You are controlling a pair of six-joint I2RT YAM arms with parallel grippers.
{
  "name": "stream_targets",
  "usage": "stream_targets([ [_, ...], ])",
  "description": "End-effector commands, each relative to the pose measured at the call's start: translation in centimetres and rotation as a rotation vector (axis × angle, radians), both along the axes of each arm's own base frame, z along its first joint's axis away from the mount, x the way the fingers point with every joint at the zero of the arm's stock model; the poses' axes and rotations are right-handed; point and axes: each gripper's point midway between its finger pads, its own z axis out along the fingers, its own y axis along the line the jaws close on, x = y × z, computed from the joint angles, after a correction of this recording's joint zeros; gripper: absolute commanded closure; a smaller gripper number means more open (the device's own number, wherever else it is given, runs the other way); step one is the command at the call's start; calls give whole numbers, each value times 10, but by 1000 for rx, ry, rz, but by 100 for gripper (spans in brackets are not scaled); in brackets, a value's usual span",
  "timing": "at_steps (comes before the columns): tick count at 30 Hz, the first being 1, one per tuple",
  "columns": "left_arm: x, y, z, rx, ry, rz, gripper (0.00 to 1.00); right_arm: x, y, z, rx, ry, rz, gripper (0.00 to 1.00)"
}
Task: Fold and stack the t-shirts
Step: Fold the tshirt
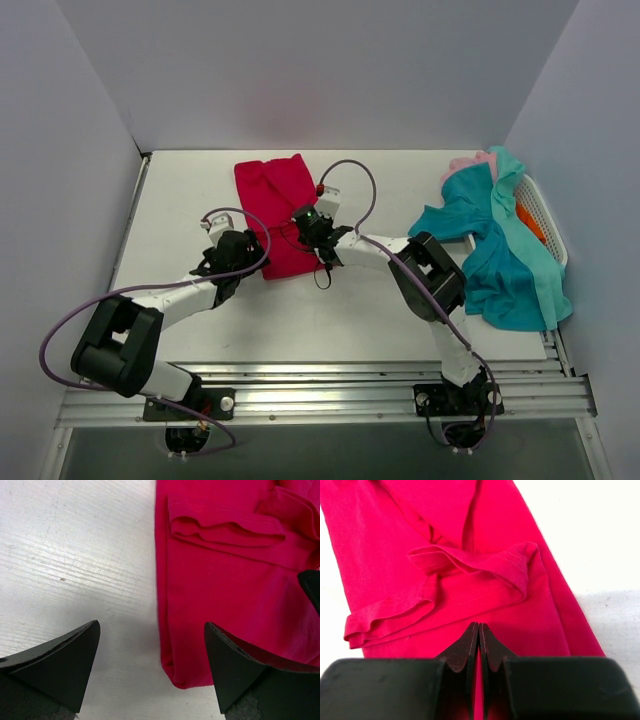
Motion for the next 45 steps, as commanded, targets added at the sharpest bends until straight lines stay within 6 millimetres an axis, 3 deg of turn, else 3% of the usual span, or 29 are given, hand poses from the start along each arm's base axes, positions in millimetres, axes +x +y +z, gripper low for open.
stream_targets([
  [1,16,-8,25,-21,-80,-10,6,1,2,-7,1,18,-10,100],
  [9,18,-11,18,-24,-70,-16,6,-2,1,-35,-12,57,-7,100],
  [16,19,-11,20,-25,-74,-17,6,11,-3,-39,-10,61,-14,100],
  [22,20,-12,19,-21,-72,-20,6,37,-7,-32,-1,34,-31,100],
  [26,23,-14,19,-21,-72,-27,6,56,-8,-45,-1,46,-33,100],
  [32,27,-17,15,-12,-64,-40,6,90,-5,-45,26,19,-34,100],
  [33,28,-17,12,-7,-58,-41,6,100,2,-33,49,-6,-25,100],
  [35,29,-18,11,-5,-56,-46,6,109,8,-34,56,-21,-11,100],
  [36,29,-18,9,-1,-52,-48,6,121,16,-16,87,-59,-3,100],
  [38,31,-19,10,2,-52,-50,6,133,28,-10,118,-96,30,100],
  [39,31,-19,9,4,-49,-51,6,143,37,8,152,-142,45,100],
  [42,29,-16,11,17,-44,-49,6,162,59,26,240,-229,101,95],
  [43,28,-15,12,19,-43,-46,6,172,74,49,302,-296,144,81],
  [45,27,-11,16,25,-51,-34,6,180,85,77,354,-373,178,49],
])
